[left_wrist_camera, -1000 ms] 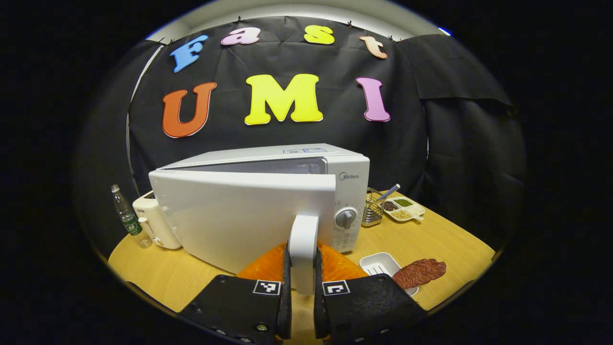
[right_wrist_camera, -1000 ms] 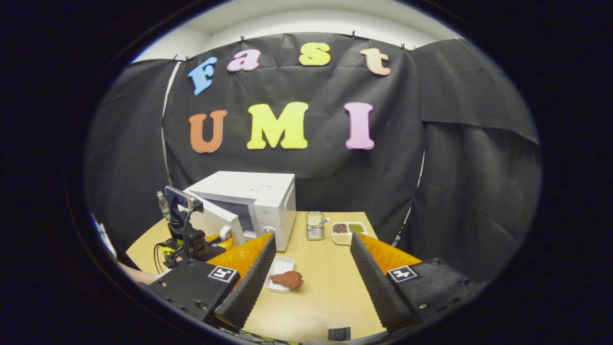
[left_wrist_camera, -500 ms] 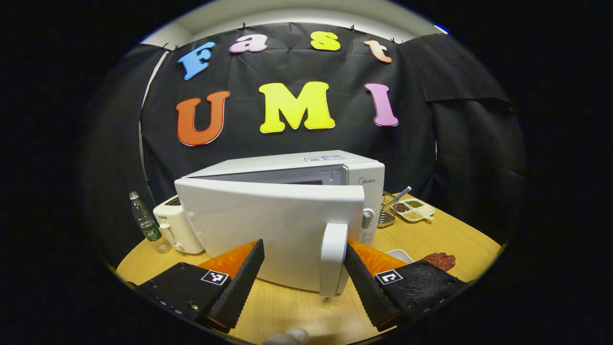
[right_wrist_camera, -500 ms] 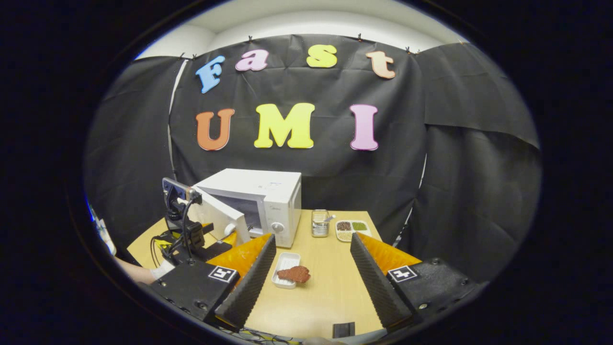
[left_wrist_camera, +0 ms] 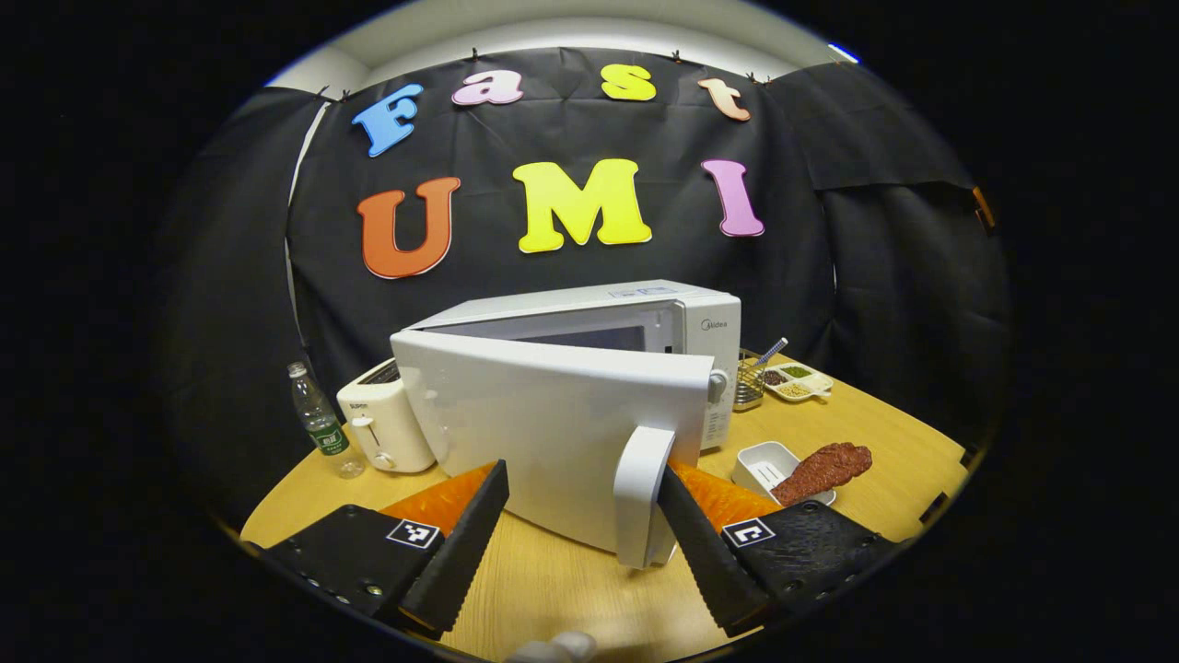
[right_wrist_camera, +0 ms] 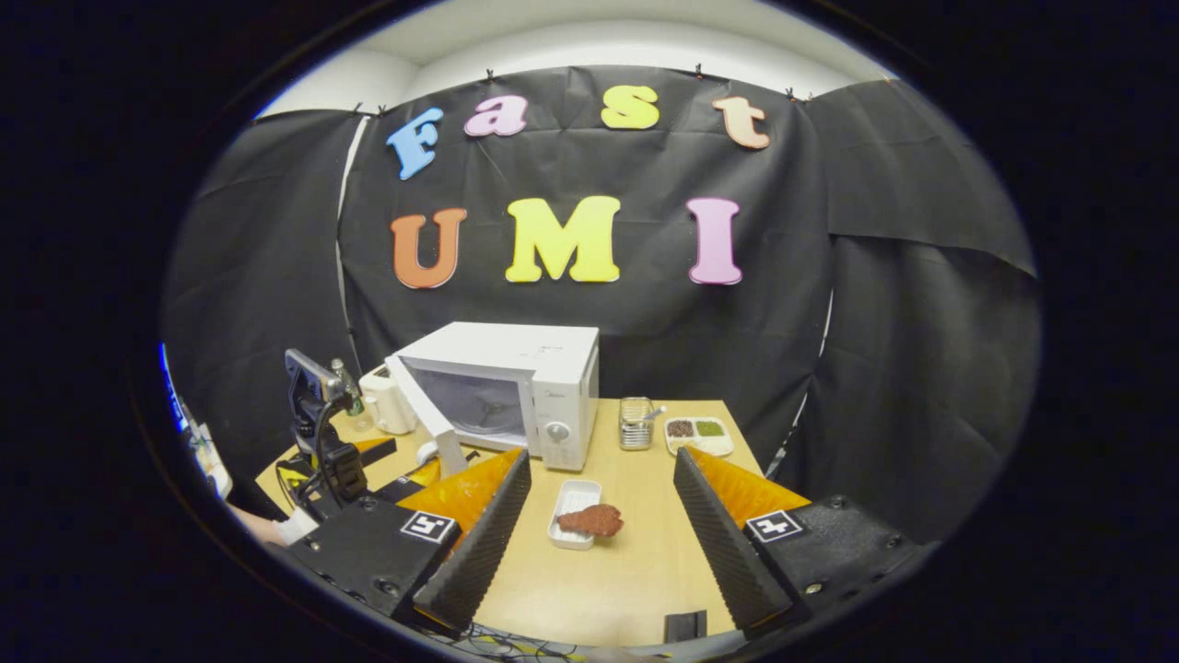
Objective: Open the microwave oven with the left hand, put the food in, and close the microwave oven.
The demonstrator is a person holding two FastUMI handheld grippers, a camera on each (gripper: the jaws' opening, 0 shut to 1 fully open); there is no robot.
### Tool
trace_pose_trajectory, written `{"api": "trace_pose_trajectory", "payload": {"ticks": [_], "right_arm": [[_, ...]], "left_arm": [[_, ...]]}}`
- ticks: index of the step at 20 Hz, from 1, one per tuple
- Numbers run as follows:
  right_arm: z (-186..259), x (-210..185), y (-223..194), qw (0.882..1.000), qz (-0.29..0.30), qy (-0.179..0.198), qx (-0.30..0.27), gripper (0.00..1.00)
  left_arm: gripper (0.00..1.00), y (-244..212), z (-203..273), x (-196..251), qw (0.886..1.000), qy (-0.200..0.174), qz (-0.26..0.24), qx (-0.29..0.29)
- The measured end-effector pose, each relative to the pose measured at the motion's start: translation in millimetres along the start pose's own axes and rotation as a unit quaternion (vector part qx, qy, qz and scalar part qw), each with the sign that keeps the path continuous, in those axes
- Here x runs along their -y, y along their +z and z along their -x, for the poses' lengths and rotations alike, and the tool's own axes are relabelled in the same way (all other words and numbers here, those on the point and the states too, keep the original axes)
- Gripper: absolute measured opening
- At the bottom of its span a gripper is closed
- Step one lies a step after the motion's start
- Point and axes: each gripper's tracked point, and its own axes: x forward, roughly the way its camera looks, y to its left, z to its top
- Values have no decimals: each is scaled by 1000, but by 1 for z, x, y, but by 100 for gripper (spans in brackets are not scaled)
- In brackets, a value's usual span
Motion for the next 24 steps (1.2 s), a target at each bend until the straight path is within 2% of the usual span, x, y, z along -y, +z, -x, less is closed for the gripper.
{"api": "trace_pose_trajectory", "payload": {"ticks": [6, 17, 24], "right_arm": [[13, -34, -6, 1000, -1, 16, 3, 100], [29, -91, -36, 999, -18, 36, -8, 100], [13, -99, -53, 999, -17, 42, -26, 100]], "left_arm": [[95, -15, 44, -42, 1000, 20, -1, -10], [95, -47, 112, -168, 995, 93, -35, -31], [95, -50, 138, -225, 990, 136, -26, -29]]}}
